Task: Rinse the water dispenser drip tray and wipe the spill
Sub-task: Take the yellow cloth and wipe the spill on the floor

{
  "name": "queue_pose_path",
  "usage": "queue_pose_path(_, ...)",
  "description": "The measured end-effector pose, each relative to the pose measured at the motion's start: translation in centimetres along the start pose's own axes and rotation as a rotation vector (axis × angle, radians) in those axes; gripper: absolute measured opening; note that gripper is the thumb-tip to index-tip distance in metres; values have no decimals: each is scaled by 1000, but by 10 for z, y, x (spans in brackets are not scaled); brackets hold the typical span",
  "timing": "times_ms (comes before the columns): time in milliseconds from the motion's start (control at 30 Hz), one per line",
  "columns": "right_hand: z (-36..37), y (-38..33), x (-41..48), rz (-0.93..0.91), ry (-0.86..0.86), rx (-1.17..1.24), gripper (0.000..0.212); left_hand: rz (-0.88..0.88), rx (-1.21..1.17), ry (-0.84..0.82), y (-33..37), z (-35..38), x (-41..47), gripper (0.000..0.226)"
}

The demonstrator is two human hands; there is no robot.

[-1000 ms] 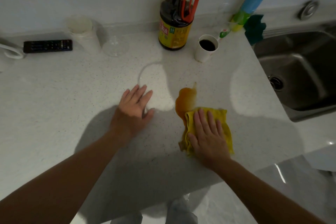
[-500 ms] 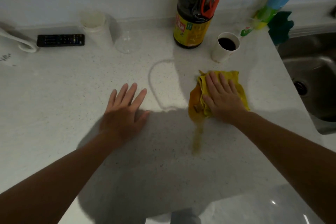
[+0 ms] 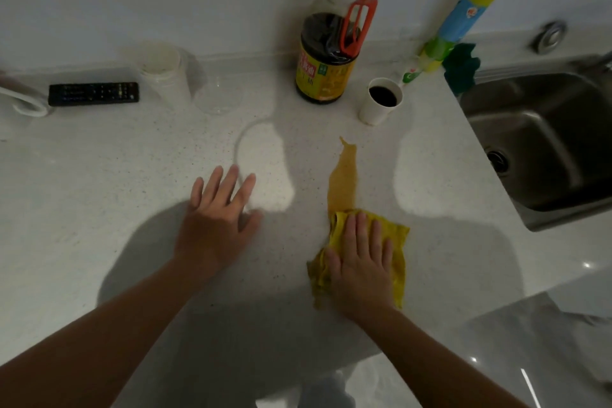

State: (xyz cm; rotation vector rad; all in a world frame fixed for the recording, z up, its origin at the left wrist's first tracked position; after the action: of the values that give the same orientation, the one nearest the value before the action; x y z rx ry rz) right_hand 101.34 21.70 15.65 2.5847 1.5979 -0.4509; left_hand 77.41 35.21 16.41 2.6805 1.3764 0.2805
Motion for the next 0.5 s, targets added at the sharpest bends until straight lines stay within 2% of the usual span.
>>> queue_pose_path(133, -15, -11, 69, 9, -20, -3, 81, -12, -5, -12, 0, 0, 1, 69)
queue_pose_path(233, -29, -16, 124, -29, -10, -5, 77, -42, 9, -50, -2, 1, 3, 72)
queue_pose_path(367, -43, -23, 176, -242, -7, -121, 74, -47, 36, -63, -3, 4, 3, 73)
queue_pose_path(500, -45, -20, 184, -476, 10, -237, 78, -48, 34, -63, -3, 5, 3, 73)
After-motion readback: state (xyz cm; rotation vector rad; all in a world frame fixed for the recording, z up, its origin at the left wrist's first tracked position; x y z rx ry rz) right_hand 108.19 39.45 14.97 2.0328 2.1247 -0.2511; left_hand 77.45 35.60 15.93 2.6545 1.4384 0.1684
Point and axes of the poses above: each hand's wrist, its own x-axis towards the middle knuckle, its own z-axis out of the palm, y = z × x, the point moved 6 cm from there along x, towards the middle knuckle, and after that the axes turned 8 degrees about z, right-handed, at the moved point
